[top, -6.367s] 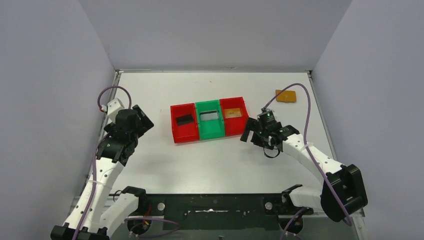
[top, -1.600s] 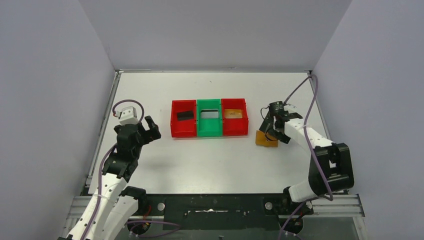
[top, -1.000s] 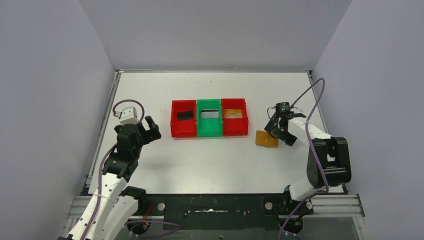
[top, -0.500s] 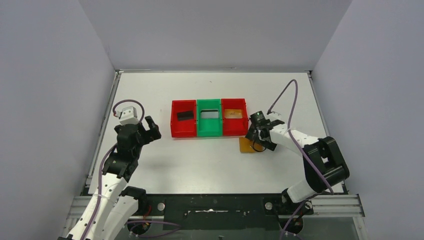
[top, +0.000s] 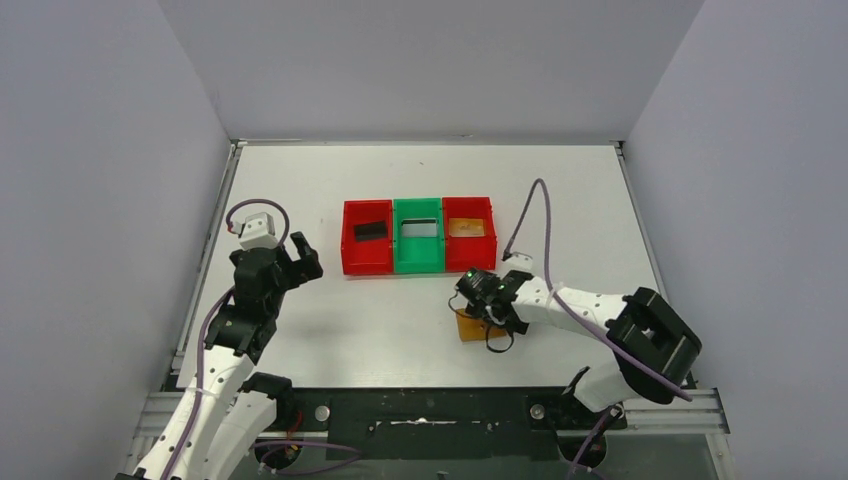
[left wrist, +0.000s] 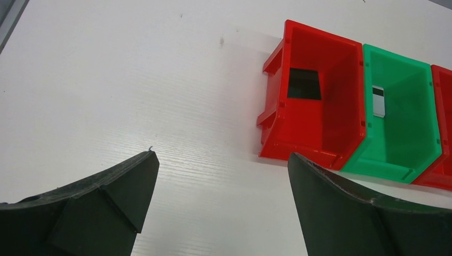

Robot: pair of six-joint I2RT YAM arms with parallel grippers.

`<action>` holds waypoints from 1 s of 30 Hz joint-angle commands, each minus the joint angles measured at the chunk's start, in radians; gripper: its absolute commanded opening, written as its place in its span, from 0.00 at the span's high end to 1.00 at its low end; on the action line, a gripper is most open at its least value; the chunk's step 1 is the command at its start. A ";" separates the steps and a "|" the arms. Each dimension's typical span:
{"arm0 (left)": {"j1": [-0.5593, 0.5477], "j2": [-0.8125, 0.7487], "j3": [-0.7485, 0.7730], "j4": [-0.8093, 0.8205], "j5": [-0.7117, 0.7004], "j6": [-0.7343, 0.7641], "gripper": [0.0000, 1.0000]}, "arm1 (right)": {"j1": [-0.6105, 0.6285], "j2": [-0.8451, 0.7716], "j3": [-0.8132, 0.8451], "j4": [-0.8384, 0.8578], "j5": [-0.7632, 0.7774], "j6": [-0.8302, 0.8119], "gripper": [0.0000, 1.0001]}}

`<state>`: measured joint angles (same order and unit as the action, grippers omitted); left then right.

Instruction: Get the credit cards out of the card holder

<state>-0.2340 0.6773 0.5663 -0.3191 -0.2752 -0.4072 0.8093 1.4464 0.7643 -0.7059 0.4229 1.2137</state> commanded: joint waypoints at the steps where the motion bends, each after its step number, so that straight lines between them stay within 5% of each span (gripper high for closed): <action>1: -0.003 0.004 0.025 0.018 0.016 -0.013 0.05 | 0.213 0.094 0.067 -0.061 0.077 0.063 0.19; 8: -0.004 -0.001 0.074 -0.059 0.070 -0.044 0.03 | 0.365 0.252 0.331 -0.058 0.252 -0.178 0.16; 13: -0.004 -0.052 0.048 -0.110 0.046 -0.128 0.03 | 0.364 0.136 0.312 0.086 0.223 -0.243 0.08; 19: -0.004 -0.073 0.034 -0.125 0.032 -0.189 0.03 | 0.350 0.030 0.172 0.053 0.070 0.167 0.10; 22: -0.004 -0.060 0.013 -0.095 0.065 -0.183 0.03 | 0.362 -0.002 0.045 0.194 -0.026 0.283 0.16; 26: -0.003 -0.009 0.004 -0.063 0.168 -0.143 0.03 | 0.366 -0.005 -0.065 0.382 -0.078 0.354 0.22; 30: -0.004 0.018 -0.002 -0.039 0.231 -0.134 0.08 | 0.351 0.038 -0.013 0.307 -0.016 0.349 0.24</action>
<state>-0.2348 0.6876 0.5617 -0.4408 -0.1421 -0.5640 1.1687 1.4525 0.7200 -0.4294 0.3767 1.4887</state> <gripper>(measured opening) 0.942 0.774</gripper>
